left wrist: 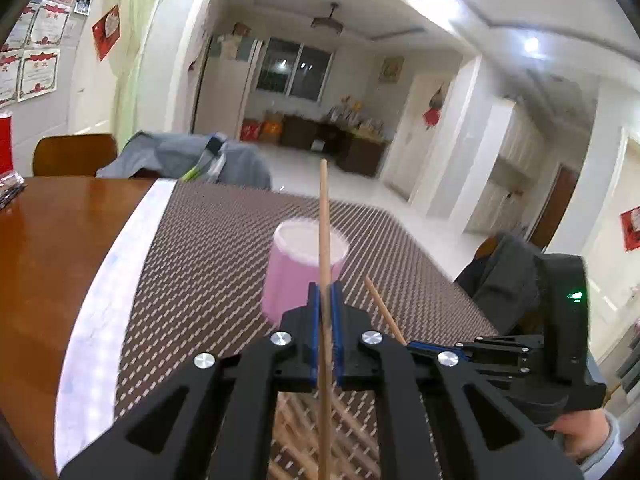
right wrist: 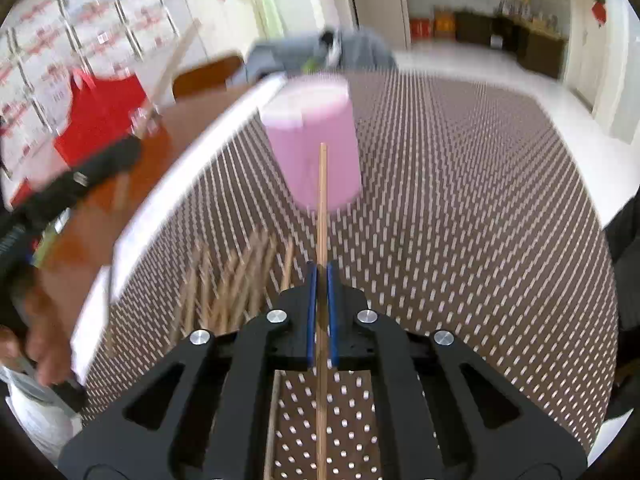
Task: Organize utensils
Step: 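Lift the stick with the left gripper and drop it into the pink cup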
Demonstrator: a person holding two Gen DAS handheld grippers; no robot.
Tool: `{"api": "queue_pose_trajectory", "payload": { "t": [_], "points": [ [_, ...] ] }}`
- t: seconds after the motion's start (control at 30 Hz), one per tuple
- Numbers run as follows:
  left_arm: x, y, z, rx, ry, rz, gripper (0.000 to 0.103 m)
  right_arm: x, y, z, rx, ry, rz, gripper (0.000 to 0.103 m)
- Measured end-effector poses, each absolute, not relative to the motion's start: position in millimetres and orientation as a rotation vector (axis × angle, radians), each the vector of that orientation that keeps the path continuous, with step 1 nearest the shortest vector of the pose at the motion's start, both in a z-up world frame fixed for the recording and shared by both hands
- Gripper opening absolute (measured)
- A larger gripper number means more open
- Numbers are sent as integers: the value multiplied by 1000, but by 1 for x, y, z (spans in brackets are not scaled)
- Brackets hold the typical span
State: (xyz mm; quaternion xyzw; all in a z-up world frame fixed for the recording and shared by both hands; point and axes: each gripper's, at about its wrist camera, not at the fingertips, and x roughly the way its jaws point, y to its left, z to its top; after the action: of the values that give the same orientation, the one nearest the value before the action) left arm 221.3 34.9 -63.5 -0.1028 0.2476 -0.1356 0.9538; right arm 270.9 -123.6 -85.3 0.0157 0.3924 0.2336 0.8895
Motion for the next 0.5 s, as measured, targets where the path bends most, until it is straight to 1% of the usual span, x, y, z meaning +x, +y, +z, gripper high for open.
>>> {"api": "queue_pose_trajectory", "payload": {
  "t": [0.3, 0.5],
  "points": [
    [253, 23, -32, -221, 276, -310, 6, 302, -118, -16, 183, 451, 507, 5],
    [279, 22, -12, -246, 101, -270, 6, 308, -106, 8, 271, 295, 481, 6]
  ]
}}
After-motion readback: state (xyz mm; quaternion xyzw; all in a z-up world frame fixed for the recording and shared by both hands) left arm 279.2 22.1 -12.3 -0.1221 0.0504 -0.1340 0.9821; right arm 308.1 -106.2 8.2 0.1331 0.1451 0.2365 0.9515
